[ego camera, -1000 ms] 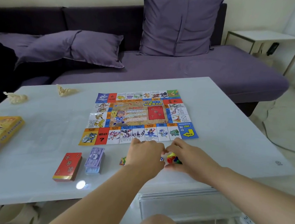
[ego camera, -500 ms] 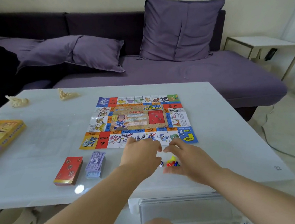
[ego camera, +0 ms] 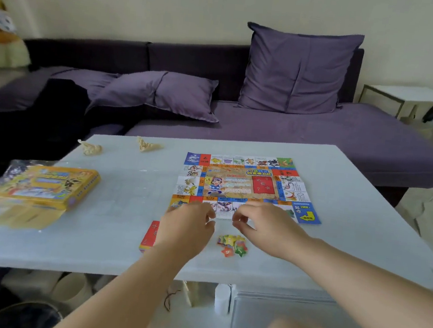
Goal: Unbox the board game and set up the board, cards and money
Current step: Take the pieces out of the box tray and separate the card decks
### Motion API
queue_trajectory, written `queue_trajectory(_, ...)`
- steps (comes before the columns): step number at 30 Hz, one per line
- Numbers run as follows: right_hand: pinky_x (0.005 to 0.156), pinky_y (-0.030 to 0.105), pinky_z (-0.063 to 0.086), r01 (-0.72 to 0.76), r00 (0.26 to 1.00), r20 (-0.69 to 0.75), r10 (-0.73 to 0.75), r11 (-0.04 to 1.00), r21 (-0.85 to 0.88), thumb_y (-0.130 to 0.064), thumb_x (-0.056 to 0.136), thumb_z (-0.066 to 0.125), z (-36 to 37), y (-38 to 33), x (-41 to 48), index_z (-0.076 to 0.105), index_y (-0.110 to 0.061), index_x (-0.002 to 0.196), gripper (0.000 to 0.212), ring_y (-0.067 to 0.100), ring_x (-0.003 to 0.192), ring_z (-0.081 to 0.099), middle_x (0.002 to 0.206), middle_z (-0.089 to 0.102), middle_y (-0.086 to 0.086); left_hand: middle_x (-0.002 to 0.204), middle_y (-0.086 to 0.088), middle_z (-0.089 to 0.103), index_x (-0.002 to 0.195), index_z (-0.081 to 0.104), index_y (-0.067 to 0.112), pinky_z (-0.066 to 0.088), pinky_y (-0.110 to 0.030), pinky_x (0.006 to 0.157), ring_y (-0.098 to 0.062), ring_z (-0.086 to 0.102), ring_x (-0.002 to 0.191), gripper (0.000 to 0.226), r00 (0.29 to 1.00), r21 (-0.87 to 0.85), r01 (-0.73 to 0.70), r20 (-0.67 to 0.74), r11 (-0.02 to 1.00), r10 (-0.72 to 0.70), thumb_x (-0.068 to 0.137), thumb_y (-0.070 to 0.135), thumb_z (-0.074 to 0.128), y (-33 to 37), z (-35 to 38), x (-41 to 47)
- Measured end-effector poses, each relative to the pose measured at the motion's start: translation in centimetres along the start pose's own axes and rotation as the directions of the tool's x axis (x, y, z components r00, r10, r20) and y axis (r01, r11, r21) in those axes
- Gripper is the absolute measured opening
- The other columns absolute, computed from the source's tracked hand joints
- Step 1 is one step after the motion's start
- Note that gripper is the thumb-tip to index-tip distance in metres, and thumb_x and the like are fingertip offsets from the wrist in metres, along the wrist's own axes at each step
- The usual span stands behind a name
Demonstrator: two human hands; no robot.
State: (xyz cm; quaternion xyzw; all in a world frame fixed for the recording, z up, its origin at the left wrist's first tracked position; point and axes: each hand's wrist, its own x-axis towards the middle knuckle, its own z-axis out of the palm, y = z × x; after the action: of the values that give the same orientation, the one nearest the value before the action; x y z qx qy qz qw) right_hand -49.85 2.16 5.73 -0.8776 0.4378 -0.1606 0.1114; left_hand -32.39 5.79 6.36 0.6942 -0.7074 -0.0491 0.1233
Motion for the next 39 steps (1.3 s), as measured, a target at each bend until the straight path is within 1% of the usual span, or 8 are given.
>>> queue_trajectory(5,0.073,0.034,0.048,0.069,0.994,0.088,-0.07,0.998,0.015,-0.026,0.093,0.051,2.5,-6.0,4.1,0.067,-0.016,0.095,0.019,0.02,0.089,0.059,0.096,0.066,0.001,0.114,0.009,0.061,0.112,0.059,0.03,0.046,-0.026,0.081,-0.016,0.059,0.1,0.022,0.978,-0.079,0.209,0.011,0.975,-0.209,0.093,0.029,0.049,-6.5,-1.4,-2.0)
queue_trajectory(10,0.089,0.031,0.047,0.054,0.975,0.218,-0.05,0.998,-0.011,-0.028,0.09,0.058,5.2,-9.8,8.5,0.062,-0.017,0.12,0.032,0.02,0.108,0.058,0.119,0.064,0.002,0.111,0.007,0.062,0.113,0.06,0.026,0.046,-0.025,0.076,-0.017,0.059,0.096,0.024,0.943,-0.154,0.333,0.084,0.93,-0.323,0.09,0.032,0.053,-10.9,-0.8,-2.8)
queue_trajectory(12,0.087,0.033,0.045,0.034,0.951,0.309,-0.007,0.996,-0.083,-0.025,0.089,0.055,6.2,-10.4,10.0,0.06,-0.014,0.119,0.033,0.024,0.108,0.056,0.122,0.06,0.005,0.111,0.007,0.061,0.113,0.06,0.025,0.045,-0.025,0.076,-0.016,0.059,0.096,0.026,0.938,-0.185,0.345,0.105,0.92,-0.331,0.09,0.035,0.054,-11.8,-0.1,-2.9)
queue_trajectory(15,0.066,0.033,0.043,0.045,0.895,0.442,0.055,0.976,-0.213,-0.021,0.092,0.05,7.4,-11.1,11.5,0.056,-0.011,0.084,0.014,0.024,0.082,0.054,0.098,0.06,0.009,0.111,0.006,0.061,0.113,0.058,0.025,0.046,-0.025,0.074,-0.016,0.059,0.093,0.029,0.929,-0.224,0.368,0.123,0.903,-0.348,0.089,0.041,0.055,-12.8,1.0,-2.8)
queue_trajectory(19,0.049,0.026,0.031,0.059,0.808,0.573,0.136,0.95,-0.308,-0.031,0.094,0.053,8.3,-11.9,12.9,0.048,-0.016,0.066,0.032,0.016,0.058,0.041,0.068,0.046,0.002,0.103,0.004,0.059,0.105,0.052,0.024,0.048,-0.027,0.069,-0.017,0.061,0.083,0.039,0.922,-0.244,0.385,0.144,0.89,-0.359,0.084,0.057,0.055,-13.5,2.0,-2.6)
queue_trajectory(23,0.049,0.023,0.032,0.117,0.738,0.648,0.187,0.911,-0.397,-0.03,0.097,0.05,8.4,-12.8,14.3,0.051,-0.013,0.07,0.032,0.014,0.056,0.04,0.068,0.046,0.002,0.097,0.002,0.061,0.097,0.05,0.023,0.047,-0.027,0.061,-0.016,0.057,0.07,0.035,0.925,-0.321,0.378,0.166,0.868,-0.341,0.082,0.053,0.061,-14.1,2.4,-2.2)
queue_trajectory(28,0.052,0.022,0.033,0.123,0.684,0.694,0.224,0.903,-0.412,-0.035,0.094,0.056,8.0,-13.7,15.1,0.064,-0.006,0.109,0.034,0.015,0.065,0.046,0.077,0.052,0.002,0.093,-0.002,0.062,0.098,0.052,0.017,0.038,-0.022,0.048,-0.012,0.049,0.057,0.032,0.92,-0.453,0.388,0.244,0.803,-0.307,0.08,0.035,0.07,-14.5,2.3,-1.9)
queue_trajectory(39,0.048,0.019,0.03,0.021,0.635,0.713,0.297,0.916,-0.4,-0.044,0.086,0.064,7.1,-13.8,15.8,0.047,-0.015,0.069,0.037,0.011,0.055,0.036,0.067,0.041,-0.002,0.092,0.001,0.057,0.098,0.052,0.015,0.036,-0.018,0.045,-0.01,0.047,0.06,0.03,0.932,-0.517,0.357,0.252,0.778,-0.261,0.081,0.029,0.071,-14.7,1.9,-2.4)
